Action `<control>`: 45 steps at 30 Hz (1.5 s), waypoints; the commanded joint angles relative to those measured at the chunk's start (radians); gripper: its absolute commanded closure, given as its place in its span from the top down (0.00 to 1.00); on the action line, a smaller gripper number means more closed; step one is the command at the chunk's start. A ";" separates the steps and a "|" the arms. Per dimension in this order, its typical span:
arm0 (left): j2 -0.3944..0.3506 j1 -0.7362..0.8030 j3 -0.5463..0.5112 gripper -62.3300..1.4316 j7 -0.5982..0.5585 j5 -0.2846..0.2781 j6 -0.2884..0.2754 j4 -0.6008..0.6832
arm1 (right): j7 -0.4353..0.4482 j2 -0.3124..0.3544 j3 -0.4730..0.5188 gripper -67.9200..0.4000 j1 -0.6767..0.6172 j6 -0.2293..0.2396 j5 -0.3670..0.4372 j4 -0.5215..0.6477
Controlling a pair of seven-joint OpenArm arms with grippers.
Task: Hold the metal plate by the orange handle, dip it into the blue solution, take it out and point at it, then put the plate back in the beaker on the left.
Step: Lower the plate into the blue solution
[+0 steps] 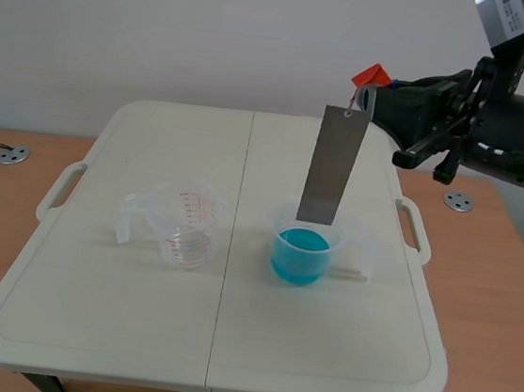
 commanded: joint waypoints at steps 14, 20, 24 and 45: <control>0.005 0.000 0.003 0.07 -0.006 -0.005 0.005 0.008 | 0.008 -0.004 0.005 0.03 -0.010 0.000 -0.018 0.014; 0.005 0.000 0.003 0.07 -0.006 -0.005 0.005 0.008 | 0.008 -0.048 0.005 0.03 -0.021 0.000 -0.085 -0.008; 0.005 0.000 0.003 0.07 -0.006 -0.005 0.005 0.008 | 0.008 -0.073 0.005 0.03 -0.022 0.000 -0.110 -0.045; 0.005 0.000 0.003 0.07 -0.006 -0.005 0.005 0.008 | 0.083 -0.172 0.005 0.03 -0.021 0.000 -0.271 -0.255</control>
